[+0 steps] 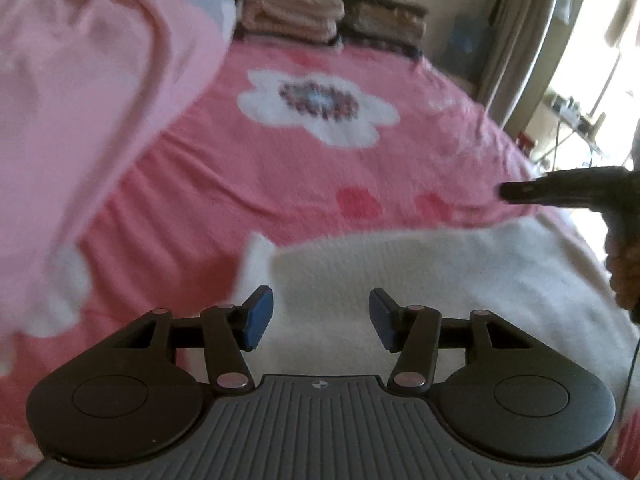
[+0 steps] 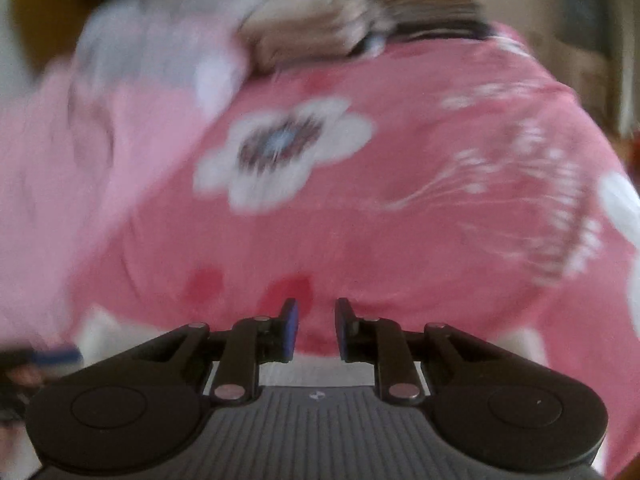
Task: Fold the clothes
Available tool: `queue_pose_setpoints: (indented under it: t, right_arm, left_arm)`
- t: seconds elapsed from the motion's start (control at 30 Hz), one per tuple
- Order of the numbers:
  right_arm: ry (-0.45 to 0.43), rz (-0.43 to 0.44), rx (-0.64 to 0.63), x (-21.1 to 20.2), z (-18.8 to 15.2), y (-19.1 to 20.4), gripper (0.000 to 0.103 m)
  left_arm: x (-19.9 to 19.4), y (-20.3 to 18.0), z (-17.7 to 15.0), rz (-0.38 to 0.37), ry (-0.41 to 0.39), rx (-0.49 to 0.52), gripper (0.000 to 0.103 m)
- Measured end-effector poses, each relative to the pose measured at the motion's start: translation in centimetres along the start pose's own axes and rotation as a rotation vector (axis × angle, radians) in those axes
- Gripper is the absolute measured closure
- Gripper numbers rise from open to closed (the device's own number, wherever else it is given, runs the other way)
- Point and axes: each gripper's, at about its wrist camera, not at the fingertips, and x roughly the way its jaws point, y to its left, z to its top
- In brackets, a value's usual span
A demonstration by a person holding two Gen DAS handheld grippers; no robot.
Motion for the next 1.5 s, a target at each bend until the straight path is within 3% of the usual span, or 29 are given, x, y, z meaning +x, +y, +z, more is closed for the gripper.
queue_pose_setpoints:
  t: [0.13,0.27,0.37,0.43,0.47,0.53,0.63,0.8,0.9,1.03,1.17,1.27,1.4,1.5]
  right_arm:
    - [-0.079,-0.022,0.070,-7.6,0.3,-2.6,0.082]
    - [-0.063,-0.035,0.046,-11.1,-2.3,-3.6,0.082]
    - [-0.039,-0.083,0.029,-10.5,-4.5,-4.1,0.084]
    - [-0.015,-0.185,-0.029,-8.5,-6.1,-4.8,0.085]
    - [-0.007,-0.201,-0.033,-7.8,-6.6,-5.5,0.095]
    - [0.001,-0.201,-0.022,-6.6,-7.6,-6.9,0.096]
    - [0.016,-0.217,-0.034,-7.4,-6.3,-6.0,0.096]
    - [-0.049,-0.207,-0.083,-8.7,-4.9,-4.7,0.095]
    - [0.014,-0.254,-0.123,-6.2,-5.9,-6.0,0.096]
    - [0.034,-0.258,-0.150,-7.0,-5.4,-5.9,0.096]
    - [-0.011,-0.190,-0.140,-12.0,-5.0,-4.9,0.095]
    - [0.029,-0.138,-0.169,-15.0,-6.9,-3.7,0.095]
    - [0.162,-0.156,-0.130,-13.0,-12.0,-5.3,0.095]
    - [0.121,-0.113,-0.001,-12.6,-12.8,-7.3,0.095]
  left_arm:
    - [-4.8,0.1,-0.6,-0.028,-0.027,-0.002,0.050]
    - [-6.5,-0.7,-2.9,-0.105,0.027,-0.007,0.051]
    - [-5.2,-0.7,-5.1,-0.070,0.079,-0.032,0.059]
    - [-4.0,0.1,-6.5,-0.044,0.091,-0.057,0.063]
    - [-3.6,0.5,-6.9,-0.036,0.090,-0.070,0.064]
    - [-3.8,0.8,-7.1,-0.045,0.076,-0.096,0.064]
    - [-4.0,1.2,-7.3,-0.057,0.063,-0.127,0.063]
    - [-3.9,1.7,-7.6,-0.078,0.057,-0.153,0.063]
    - [-3.8,1.9,-7.8,-0.090,0.045,-0.156,0.063]
    - [-3.9,1.9,-7.7,-0.093,0.050,-0.144,0.063]
    - [-3.9,1.9,-7.7,-0.096,0.053,-0.144,0.063]
    - [-3.9,2.0,-7.8,-0.098,0.049,-0.149,0.063]
    - [-3.7,2.0,-7.9,-0.103,0.046,-0.138,0.063]
    - [-3.7,2.0,-7.7,-0.106,0.051,-0.116,0.063]
